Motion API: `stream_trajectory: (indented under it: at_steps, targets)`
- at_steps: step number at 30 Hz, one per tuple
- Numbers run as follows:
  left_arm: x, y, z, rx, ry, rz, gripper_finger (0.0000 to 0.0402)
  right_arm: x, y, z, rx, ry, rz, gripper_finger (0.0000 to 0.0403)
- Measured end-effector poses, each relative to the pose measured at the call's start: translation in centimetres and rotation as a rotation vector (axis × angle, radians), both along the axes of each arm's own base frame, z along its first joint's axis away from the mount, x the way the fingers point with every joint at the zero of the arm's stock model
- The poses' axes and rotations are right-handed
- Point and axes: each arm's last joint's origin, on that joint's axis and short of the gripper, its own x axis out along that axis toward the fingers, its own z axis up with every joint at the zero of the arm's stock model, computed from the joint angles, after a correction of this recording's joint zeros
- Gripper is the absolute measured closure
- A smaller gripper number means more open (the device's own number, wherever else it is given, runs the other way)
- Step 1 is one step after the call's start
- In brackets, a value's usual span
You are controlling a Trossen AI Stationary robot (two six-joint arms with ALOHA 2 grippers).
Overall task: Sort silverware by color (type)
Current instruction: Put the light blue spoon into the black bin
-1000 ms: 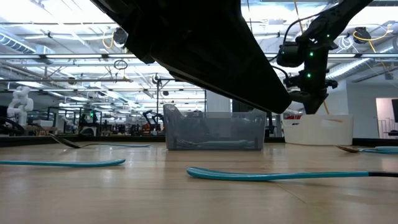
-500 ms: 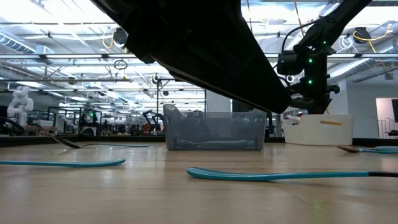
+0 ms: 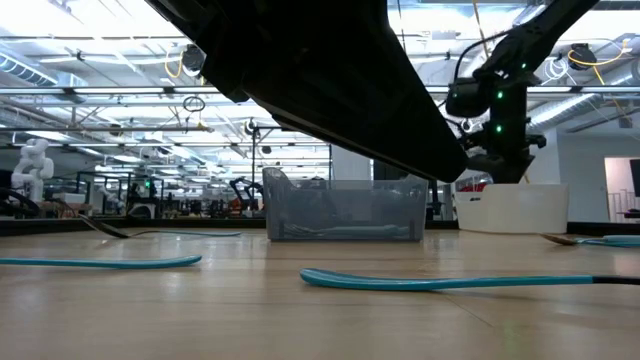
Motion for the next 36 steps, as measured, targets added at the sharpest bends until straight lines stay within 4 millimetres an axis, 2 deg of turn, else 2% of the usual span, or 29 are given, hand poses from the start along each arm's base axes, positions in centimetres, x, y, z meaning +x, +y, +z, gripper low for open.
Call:
stream_trajectory:
  at_steps: [5, 10, 13, 16, 19, 22, 25, 31, 33, 36]
  targets:
    - [0.0, 0.0, 0.0, 0.0, 0.0, 0.0, 0.0314, 0.2, 2.0, 2.7, -0.091, -0.08, 0.058, 0.0278]
    - [0.0, 0.0, 0.0, -0.016, 0.004, 0.014, 0.0314, 0.5, 6.5, 6.0, -0.084, -0.341, 0.18, 0.0279]
    - [-0.3, -0.1, 0.3, -0.071, 0.051, 0.02, 0.0314, 0.9, 9.7, 6.7, -0.075, -0.499, 0.312, 0.0279]
    - [-0.2, -0.4, 2.8, -0.064, 0.106, 0.047, 0.0314, 0.9, 12.4, 5.1, -0.074, -0.571, 0.405, 0.0281]
    - [-0.5, -0.4, 5.3, 0.01, 0.184, 0.101, 0.0314, 0.8, 14.4, 2.4, -0.062, -0.627, 0.487, 0.0285]
    - [-1.2, -0.1, 6.1, 0.128, 0.209, 0.167, 0.0314, 1.0, 16.0, -0.3, -0.047, -0.702, 0.57, 0.029]
    - [-1.8, 0.3, 6.7, 0.238, 0.228, 0.235, 0.0314, 1.4, 17.4, -2.0, -0.046, -0.784, 0.664, 0.0296]
    - [-3.1, 1.8, 7.0, 0.326, 0.331, 0.346, 0.0314, 1.5, 20.1, -3.2, -0.08, -0.762, 0.838, 0.0305]
    - [-3.3, 2.2, 6.9, 0.332, 0.351, 0.378, 0.0314, 1.6, 20.7, -3.1, -0.146, -0.736, 0.881, 0.0308]
    - [-3.2, 2.4, 6.9, 0.288, 0.369, 0.399, 0.0314, 2.0, 21.4, -2.2, -0.214, -0.797, 0.929, 0.031]
